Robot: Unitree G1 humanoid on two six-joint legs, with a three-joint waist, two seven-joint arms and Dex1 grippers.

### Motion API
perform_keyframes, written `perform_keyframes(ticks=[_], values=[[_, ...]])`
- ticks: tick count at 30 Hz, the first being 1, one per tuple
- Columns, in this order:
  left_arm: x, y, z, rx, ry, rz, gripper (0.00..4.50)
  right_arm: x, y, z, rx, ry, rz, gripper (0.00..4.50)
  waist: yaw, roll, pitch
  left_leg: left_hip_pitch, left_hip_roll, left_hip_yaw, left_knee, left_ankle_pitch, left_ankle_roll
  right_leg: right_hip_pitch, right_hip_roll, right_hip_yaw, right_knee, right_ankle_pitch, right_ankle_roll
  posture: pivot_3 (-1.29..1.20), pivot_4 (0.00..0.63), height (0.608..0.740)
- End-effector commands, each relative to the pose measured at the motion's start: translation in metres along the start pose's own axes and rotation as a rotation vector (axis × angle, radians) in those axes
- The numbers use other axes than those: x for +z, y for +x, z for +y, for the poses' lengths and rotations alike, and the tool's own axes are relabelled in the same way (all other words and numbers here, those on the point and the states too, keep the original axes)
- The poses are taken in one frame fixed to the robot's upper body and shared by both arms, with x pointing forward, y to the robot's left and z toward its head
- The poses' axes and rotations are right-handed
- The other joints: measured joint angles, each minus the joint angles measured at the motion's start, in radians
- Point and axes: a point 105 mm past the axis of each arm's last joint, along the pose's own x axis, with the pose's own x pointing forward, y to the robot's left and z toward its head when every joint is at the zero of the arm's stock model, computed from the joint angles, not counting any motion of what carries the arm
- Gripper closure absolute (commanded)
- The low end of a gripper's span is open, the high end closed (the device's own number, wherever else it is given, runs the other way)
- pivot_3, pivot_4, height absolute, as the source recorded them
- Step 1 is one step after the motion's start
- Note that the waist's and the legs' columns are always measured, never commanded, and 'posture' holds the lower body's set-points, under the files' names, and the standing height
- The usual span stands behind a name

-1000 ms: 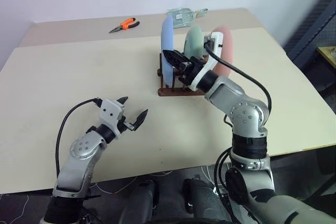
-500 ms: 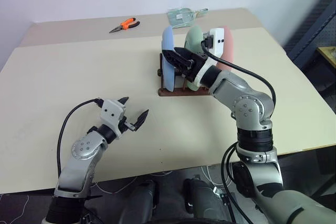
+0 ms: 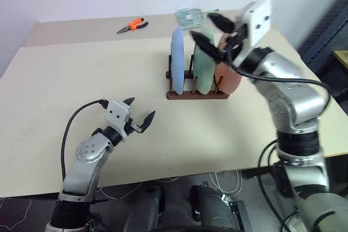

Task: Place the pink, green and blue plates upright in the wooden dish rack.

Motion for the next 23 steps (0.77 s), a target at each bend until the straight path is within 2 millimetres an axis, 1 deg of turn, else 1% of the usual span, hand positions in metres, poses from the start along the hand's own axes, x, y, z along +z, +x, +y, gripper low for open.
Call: perform_keyframes(ticks=[1,2,3,5,9,10,11,13,14,19,23], values=[[0.003,-0.005,0.022,0.06,0.056,-0.011,0.0,0.004,-0.042,-0.037,-0.071,-0.068,0.034,1.57,0.007,0.0,0.0,0.0,0.0,0.0,0.0,0.0,0.001,0.001,0.0,0.0,-0.001,0.0,0.0,0.0,0.15,0.74],[0.001,-0.007,0.029,0.072,0.063,-0.004,0.0,-0.005,-0.055,-0.043,-0.077,-0.072,0.085,1.57,0.006,0.0,0.0,0.0,0.0,0.0,0.0,-0.001,0.001,0.002,0.0,-0.001,-0.003,0.0,0.0,0.0,0.15,0.74],[0.0,-0.008,0.034,0.084,0.071,0.004,0.0,-0.018,-0.07,-0.046,-0.075,-0.075,0.147,1.57,0.007,0.0,0.0,0.0,0.0,0.0,0.0,-0.001,0.002,0.002,0.0,-0.001,-0.004,0.0,0.0,0.0,0.15,0.74],[-0.004,-0.011,0.043,0.097,0.095,0.025,0.0,-0.044,-0.096,-0.048,-0.076,-0.032,0.246,1.57,0.006,0.0,0.0,0.0,0.001,0.0,-0.001,-0.001,0.002,0.003,0.0,-0.002,-0.006,0.0,0.0,0.0,0.15,0.74],[-0.009,-0.014,0.048,0.1,0.119,0.053,0.0,-0.085,-0.123,-0.038,-0.056,0.061,0.364,1.57,0.0,0.005,0.0,0.0,0.001,0.002,0.0,-0.002,0.004,0.003,-0.002,-0.001,-0.007,0.0,0.0,0.0,0.15,0.74],[-0.011,-0.018,0.049,0.099,0.122,0.062,0.0,-0.099,-0.128,-0.031,-0.043,0.065,0.406,1.57,-0.001,0.006,0.0,0.0,0.001,0.003,0.0,-0.002,0.004,0.003,-0.002,-0.001,-0.007,0.0,0.0,0.0,0.15,0.74],[-0.012,-0.02,0.048,0.097,0.124,0.068,0.0,-0.109,-0.131,-0.027,-0.033,0.065,0.432,1.57,0.0,0.006,-0.001,0.0,0.001,0.003,0.0,-0.002,0.004,0.003,-0.002,-0.001,-0.007,0.0,0.0,0.0,0.15,0.74],[-0.014,-0.026,0.045,0.092,0.113,0.079,0.0,-0.125,-0.133,-0.016,-0.016,0.074,0.454,1.57,-0.001,0.006,-0.001,0.0,0.001,0.003,0.0,-0.002,0.004,0.003,-0.002,-0.001,-0.007,0.0,0.0,0.0,0.15,0.74],[-0.015,-0.029,0.044,0.089,0.113,0.085,0.0,-0.128,-0.13,-0.013,-0.012,0.081,0.449,1.57,-0.001,0.006,-0.001,0.0,0.001,0.003,0.0,-0.002,0.004,0.003,-0.002,-0.001,-0.007,0.0,0.0,0.0,0.15,0.74],[-0.019,-0.036,0.04,0.096,0.107,0.107,0.0,-0.138,-0.121,-0.01,0.005,0.085,0.441,1.57,0.006,0.008,0.0,0.0,0.001,0.003,0.002,-0.003,0.004,0.004,-0.002,-0.001,-0.007,-0.001,-0.001,0.0,0.15,0.74],[-0.019,-0.037,0.04,0.11,0.1,0.11,0.0,-0.141,-0.112,-0.008,0.027,0.075,0.428,1.57,0.006,0.008,0.0,0.0,0.001,0.003,0.003,-0.003,0.004,0.004,-0.002,-0.001,-0.007,-0.001,-0.001,0.0,0.15,0.74]])
